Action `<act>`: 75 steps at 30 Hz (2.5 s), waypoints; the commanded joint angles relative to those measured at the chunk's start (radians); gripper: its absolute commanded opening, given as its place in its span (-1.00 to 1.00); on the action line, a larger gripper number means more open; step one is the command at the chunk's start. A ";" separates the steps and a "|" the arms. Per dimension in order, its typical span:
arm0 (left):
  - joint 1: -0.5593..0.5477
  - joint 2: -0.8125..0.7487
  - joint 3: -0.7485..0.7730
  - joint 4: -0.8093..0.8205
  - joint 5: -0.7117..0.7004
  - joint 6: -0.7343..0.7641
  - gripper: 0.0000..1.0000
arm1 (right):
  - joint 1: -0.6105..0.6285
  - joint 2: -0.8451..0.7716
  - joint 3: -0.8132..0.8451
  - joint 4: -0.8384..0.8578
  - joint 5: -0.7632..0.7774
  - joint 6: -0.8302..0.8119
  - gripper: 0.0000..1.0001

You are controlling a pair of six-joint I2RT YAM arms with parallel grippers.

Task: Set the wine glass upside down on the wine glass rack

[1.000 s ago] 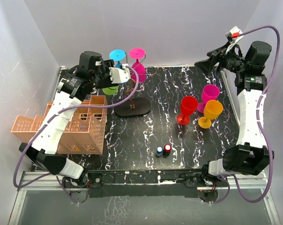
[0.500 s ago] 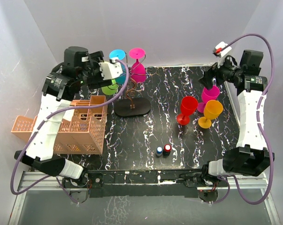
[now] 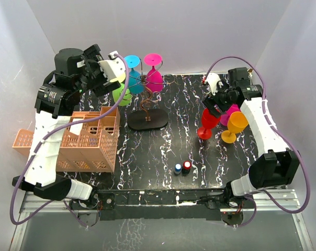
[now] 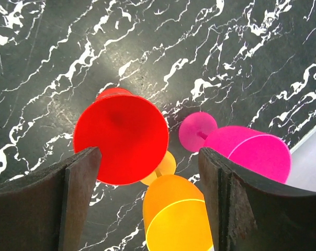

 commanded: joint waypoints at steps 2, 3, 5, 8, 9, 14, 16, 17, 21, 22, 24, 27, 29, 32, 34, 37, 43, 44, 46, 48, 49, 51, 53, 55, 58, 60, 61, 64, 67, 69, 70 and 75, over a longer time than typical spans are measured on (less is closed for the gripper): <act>0.012 -0.044 -0.005 0.021 -0.005 -0.021 0.94 | 0.008 0.011 0.029 0.034 0.063 0.011 0.61; 0.014 -0.046 -0.008 0.021 -0.004 -0.020 0.94 | 0.009 0.016 0.032 0.035 0.065 0.012 0.61; 0.016 -0.046 -0.011 0.021 -0.004 -0.021 0.94 | 0.009 0.029 0.034 0.039 0.081 0.021 0.59; 0.016 -0.045 -0.009 0.023 -0.004 -0.020 0.95 | 0.011 0.045 0.036 0.043 0.092 0.036 0.57; 0.017 -0.044 -0.008 0.023 -0.004 -0.020 0.94 | 0.011 0.052 0.037 0.043 0.094 0.040 0.56; 0.017 -0.039 -0.002 0.030 -0.005 -0.032 0.94 | 0.011 0.073 0.040 0.041 0.096 0.054 0.52; 0.017 -0.035 -0.002 0.035 -0.008 -0.037 0.94 | 0.012 0.082 0.042 0.036 0.097 0.060 0.49; 0.017 -0.034 -0.001 0.036 -0.010 -0.037 0.94 | 0.012 0.089 0.041 0.035 0.095 0.065 0.45; 0.017 -0.029 0.002 0.040 -0.009 -0.038 0.94 | 0.012 0.119 0.042 0.029 0.101 0.077 0.26; 0.016 -0.029 0.002 0.039 -0.007 -0.039 0.94 | 0.012 0.128 0.045 0.027 0.103 0.079 0.22; 0.017 -0.027 0.002 0.037 -0.004 -0.039 0.94 | 0.012 0.146 0.056 0.022 0.109 0.088 0.09; 0.017 -0.027 0.001 0.034 -0.002 -0.039 0.94 | 0.013 0.171 0.077 0.010 0.113 0.094 -0.10; 0.017 -0.027 0.001 0.033 0.000 -0.039 0.94 | 0.013 0.185 0.089 0.000 0.110 0.098 -0.25; 0.017 -0.027 -0.001 0.031 0.002 -0.039 0.94 | 0.014 0.201 0.096 -0.008 0.104 0.098 -0.43; 0.017 -0.027 -0.001 0.033 -0.001 -0.041 0.94 | 0.015 0.204 0.097 -0.011 0.106 0.098 -0.57; 0.017 -0.027 0.000 0.048 -0.008 -0.056 0.94 | 0.014 0.205 0.105 -0.015 0.102 0.099 -0.79; 0.019 -0.027 -0.002 0.135 -0.057 -0.152 0.94 | 0.014 0.190 0.198 -0.040 0.031 0.102 -0.85; 0.018 -0.028 -0.003 0.164 -0.069 -0.188 0.94 | 0.014 0.186 0.220 -0.041 0.027 0.102 -0.85; 0.024 -0.030 -0.005 0.215 -0.076 -0.283 0.94 | 0.013 0.179 0.264 -0.038 0.026 0.099 -0.85; 0.032 -0.032 -0.005 0.241 -0.043 -0.371 0.94 | 0.008 0.170 0.304 -0.016 0.031 0.100 -0.85; 0.035 -0.030 -0.004 0.244 -0.016 -0.398 0.94 | 0.003 0.164 0.321 0.001 0.034 0.100 -0.85; 0.040 -0.027 -0.006 0.251 0.029 -0.453 0.94 | -0.005 0.145 0.350 0.048 0.033 0.104 -0.85; 0.042 -0.027 -0.011 0.264 0.059 -0.503 0.94 | -0.011 0.124 0.372 0.107 0.035 0.122 -0.85; 0.047 -0.016 -0.004 0.280 0.080 -0.546 0.94 | -0.014 0.100 0.382 0.176 0.045 0.153 -0.85; 0.053 0.009 0.028 0.284 0.107 -0.589 0.94 | -0.013 0.068 0.387 0.303 0.116 0.234 -0.85; 0.055 0.020 0.050 0.284 0.134 -0.609 0.94 | -0.013 0.051 0.391 0.370 0.175 0.294 -0.85; 0.055 0.023 0.052 0.291 0.139 -0.624 0.94 | -0.014 0.044 0.391 0.401 0.200 0.323 -0.85; 0.055 0.032 0.040 0.314 0.155 -0.652 0.94 | -0.013 0.029 0.392 0.459 0.233 0.395 -0.85; 0.056 0.038 0.025 0.322 0.205 -0.672 0.94 | -0.013 0.007 0.388 0.518 0.254 0.506 -0.85; 0.055 0.045 0.016 0.330 0.253 -0.693 0.94 | -0.013 -0.003 0.393 0.542 0.263 0.583 -0.85; 0.055 0.051 0.012 0.333 0.279 -0.703 0.94 | -0.013 -0.006 0.401 0.546 0.264 0.614 -0.85; 0.055 0.071 -0.004 0.358 0.374 -0.784 0.94 | -0.014 -0.006 0.439 0.586 0.274 0.741 -0.85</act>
